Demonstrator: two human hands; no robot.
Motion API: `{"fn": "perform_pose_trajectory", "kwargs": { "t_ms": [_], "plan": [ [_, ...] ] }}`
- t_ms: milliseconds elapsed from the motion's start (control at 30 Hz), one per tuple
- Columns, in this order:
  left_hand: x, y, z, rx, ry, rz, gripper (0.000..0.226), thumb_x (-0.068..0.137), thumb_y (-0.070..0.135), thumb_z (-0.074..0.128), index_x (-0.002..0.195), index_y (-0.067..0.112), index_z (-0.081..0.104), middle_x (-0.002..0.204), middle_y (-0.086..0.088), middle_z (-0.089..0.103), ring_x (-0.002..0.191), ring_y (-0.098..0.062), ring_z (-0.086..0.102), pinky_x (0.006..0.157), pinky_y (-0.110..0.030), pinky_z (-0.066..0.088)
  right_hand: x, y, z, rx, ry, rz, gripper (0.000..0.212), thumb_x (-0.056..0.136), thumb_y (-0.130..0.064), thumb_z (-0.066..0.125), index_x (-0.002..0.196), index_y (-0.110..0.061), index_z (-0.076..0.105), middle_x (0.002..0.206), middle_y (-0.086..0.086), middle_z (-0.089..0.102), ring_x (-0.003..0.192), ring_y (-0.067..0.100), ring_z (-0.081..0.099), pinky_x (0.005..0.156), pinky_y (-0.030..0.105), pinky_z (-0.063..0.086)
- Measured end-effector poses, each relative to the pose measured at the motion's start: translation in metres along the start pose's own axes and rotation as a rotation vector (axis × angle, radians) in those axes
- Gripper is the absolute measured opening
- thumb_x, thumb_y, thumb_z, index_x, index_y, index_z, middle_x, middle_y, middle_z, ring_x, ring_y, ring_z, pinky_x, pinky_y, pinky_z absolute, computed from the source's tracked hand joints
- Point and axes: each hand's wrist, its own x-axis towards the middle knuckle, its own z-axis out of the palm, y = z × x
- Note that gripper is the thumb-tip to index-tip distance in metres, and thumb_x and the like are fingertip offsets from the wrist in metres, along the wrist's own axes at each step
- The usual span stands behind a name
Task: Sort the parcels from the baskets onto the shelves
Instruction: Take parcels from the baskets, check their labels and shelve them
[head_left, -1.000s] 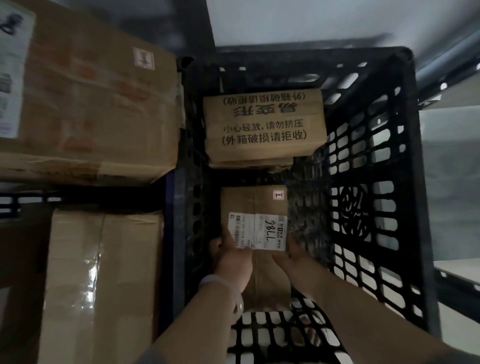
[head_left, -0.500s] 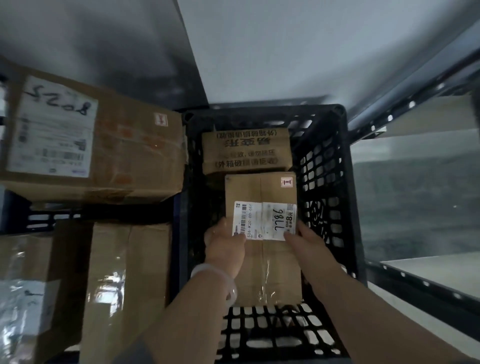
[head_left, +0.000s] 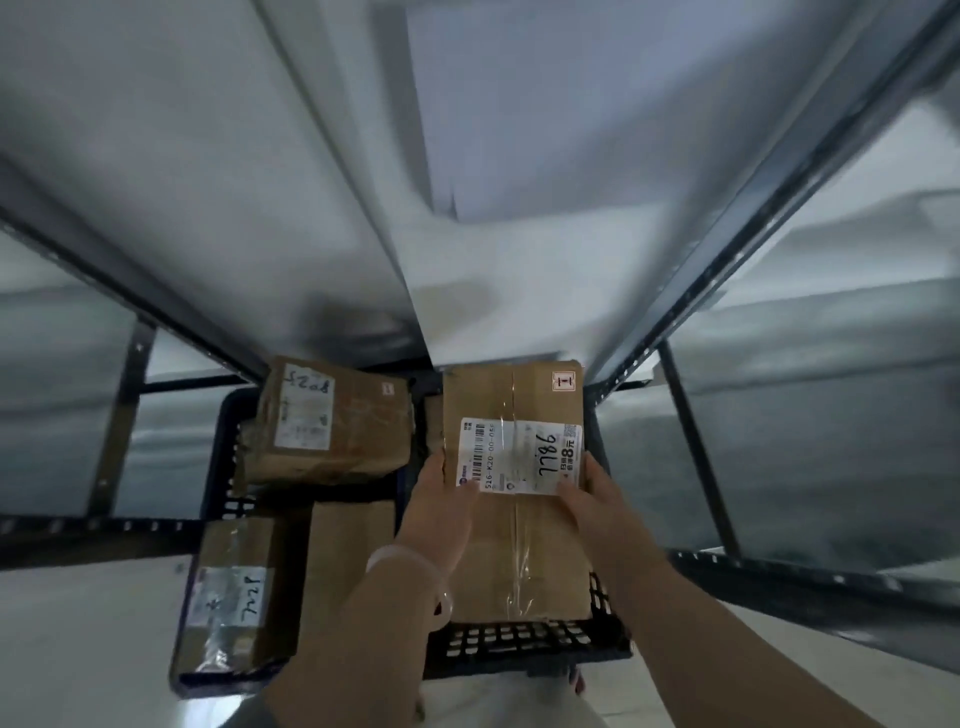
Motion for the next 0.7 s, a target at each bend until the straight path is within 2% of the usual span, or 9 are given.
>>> {"fn": "perform_pose_trajectory", "kwargs": {
  "t_ms": [100,167,233,300,367,433,533,600,700],
  "plan": [
    [-0.054,0.044,-0.022,0.033,-0.017,0.135,0.025,0.101,0.012,0.045,0.119,0.029,0.051,0.114,0.008,0.061,0.107,-0.012,0.057,0.093,-0.026,0.044,-0.054,-0.052,-0.009,0.041,0.025,-0.059,0.042,0.085,-0.040,0.051,0.126,-0.050,0.054,0.121,-0.013,0.064,0.118,0.016,0.057,0.104,0.049,0.044],
    [-0.093,0.077,-0.037,0.033,-0.031,0.243,0.021,0.101,0.015,0.046,0.116,0.028,0.052,0.107,0.010,0.062,0.105,-0.010,0.059,0.087,-0.021,0.045,-0.090,-0.087,-0.016,0.038,0.065,-0.128,0.049,0.085,-0.041,0.050,0.133,-0.051,0.046,0.129,-0.012,0.060,0.120,0.017,0.055,0.104,0.049,0.043],
    [-0.130,0.102,-0.054,-0.002,-0.058,0.333,0.021,0.098,0.021,0.052,0.116,0.029,0.057,0.106,0.007,0.066,0.103,-0.012,0.062,0.089,-0.028,0.048,-0.137,-0.127,-0.019,0.000,0.134,-0.190,0.051,0.090,-0.041,0.049,0.140,-0.044,0.040,0.132,-0.013,0.056,0.114,0.013,0.055,0.099,0.040,0.046],
    [-0.161,0.118,-0.072,-0.057,-0.137,0.396,0.026,0.090,0.022,0.062,0.115,0.031,0.061,0.108,0.001,0.071,0.105,-0.021,0.067,0.093,-0.043,0.053,-0.188,-0.157,-0.019,-0.007,0.202,-0.275,0.032,0.097,-0.034,0.046,0.128,-0.041,0.048,0.118,-0.016,0.057,0.099,0.004,0.054,0.078,0.021,0.043],
    [-0.197,0.133,-0.091,-0.081,-0.205,0.475,0.030,0.089,0.016,0.062,0.116,0.030,0.061,0.111,-0.004,0.071,0.109,-0.029,0.066,0.092,-0.050,0.054,-0.237,-0.176,-0.016,-0.015,0.264,-0.346,0.035,0.100,-0.028,0.043,0.131,-0.042,0.050,0.118,-0.014,0.059,0.101,0.008,0.054,0.071,0.021,0.037],
    [-0.240,0.149,-0.107,-0.075,-0.205,0.575,0.032,0.095,0.009,0.055,0.120,0.028,0.059,0.111,-0.001,0.069,0.109,-0.023,0.064,0.095,-0.044,0.053,-0.287,-0.189,-0.011,0.006,0.322,-0.386,0.037,0.101,-0.027,0.042,0.134,-0.041,0.050,0.120,-0.014,0.058,0.105,0.010,0.051,0.077,0.025,0.036],
    [-0.303,0.166,-0.127,-0.018,-0.202,0.720,0.039,0.098,0.006,0.049,0.117,0.039,0.055,0.112,0.008,0.066,0.108,-0.016,0.061,0.097,-0.039,0.051,-0.356,-0.202,-0.006,0.057,0.386,-0.463,0.038,0.102,-0.026,0.042,0.138,-0.038,0.047,0.121,-0.013,0.054,0.107,0.007,0.044,0.091,0.024,0.029],
    [-0.342,0.176,-0.134,-0.006,-0.225,0.798,0.041,0.098,0.007,0.048,0.118,0.042,0.053,0.111,0.014,0.064,0.108,-0.012,0.059,0.094,-0.032,0.049,-0.399,-0.212,-0.008,0.075,0.432,-0.518,0.039,0.103,-0.028,0.041,0.140,-0.038,0.045,0.121,-0.014,0.051,0.108,0.006,0.040,0.092,0.024,0.027],
    [-0.394,0.188,-0.137,-0.037,-0.250,0.906,0.042,0.100,0.012,0.049,0.133,0.038,0.046,0.110,0.019,0.059,0.107,-0.007,0.054,0.091,-0.022,0.040,-0.454,-0.225,-0.017,0.104,0.497,-0.585,0.041,0.103,-0.028,0.041,0.142,-0.038,0.042,0.128,-0.014,0.052,0.112,0.008,0.042,0.094,0.025,0.028]
  ]
}}
